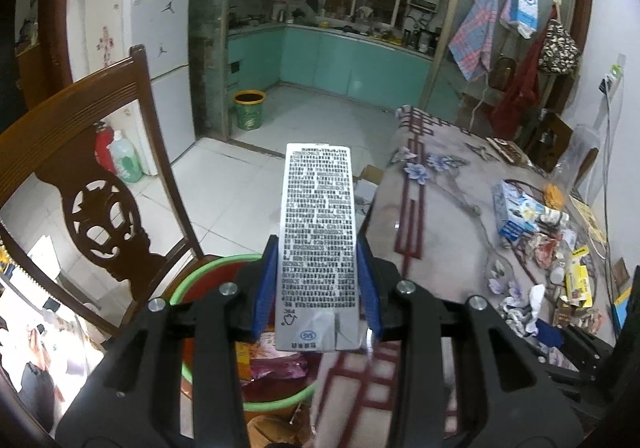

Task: Collect trash
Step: 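Carry the white carton and foil over the red bucket and release both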

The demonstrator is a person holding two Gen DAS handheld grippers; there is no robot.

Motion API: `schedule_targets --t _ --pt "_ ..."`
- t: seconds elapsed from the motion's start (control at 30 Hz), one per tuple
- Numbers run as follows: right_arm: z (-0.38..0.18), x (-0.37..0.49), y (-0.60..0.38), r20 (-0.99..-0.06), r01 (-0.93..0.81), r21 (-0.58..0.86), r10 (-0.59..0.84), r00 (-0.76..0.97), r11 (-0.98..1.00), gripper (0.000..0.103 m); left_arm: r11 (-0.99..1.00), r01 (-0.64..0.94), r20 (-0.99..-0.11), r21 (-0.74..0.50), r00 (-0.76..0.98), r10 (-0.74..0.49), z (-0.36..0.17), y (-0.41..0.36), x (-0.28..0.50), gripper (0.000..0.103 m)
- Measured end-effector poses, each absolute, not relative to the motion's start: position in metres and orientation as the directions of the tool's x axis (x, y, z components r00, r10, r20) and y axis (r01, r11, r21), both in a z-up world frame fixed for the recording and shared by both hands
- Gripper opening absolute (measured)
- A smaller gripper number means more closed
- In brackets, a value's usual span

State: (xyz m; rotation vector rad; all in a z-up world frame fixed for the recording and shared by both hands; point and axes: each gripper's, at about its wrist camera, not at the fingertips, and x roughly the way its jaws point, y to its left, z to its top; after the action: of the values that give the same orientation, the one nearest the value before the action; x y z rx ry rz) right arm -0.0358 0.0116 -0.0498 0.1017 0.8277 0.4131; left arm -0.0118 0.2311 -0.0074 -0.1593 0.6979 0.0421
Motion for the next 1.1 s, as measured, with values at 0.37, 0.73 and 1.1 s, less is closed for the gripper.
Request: schedule_targets --t 0.37,0.73,1.1 --pt "-0.055 -0.031 0.04 -0.706 -0.393 0.196 0.407 0.58 0.899 0.048 0.976 -0.155 -0.671 -0.153 0.741 0.013 -0.018 0.26 -0.014 0.036" --pt "-0.059 -0.02 0.083 -0.714 -0.47 0.244 0.485 0.505 0.848 0.048 0.979 -0.147 -0.666 -0.14 0.746 0.017 -0.017 0.266 -0.011 0.036" --pt "-0.05 -0.008 0.103 -0.682 -0.455 0.149 0.425 0.596 0.878 0.083 0.952 -0.232 -0.686 -0.198 0.727 0.034 -0.024 0.294 -0.008 0.036"
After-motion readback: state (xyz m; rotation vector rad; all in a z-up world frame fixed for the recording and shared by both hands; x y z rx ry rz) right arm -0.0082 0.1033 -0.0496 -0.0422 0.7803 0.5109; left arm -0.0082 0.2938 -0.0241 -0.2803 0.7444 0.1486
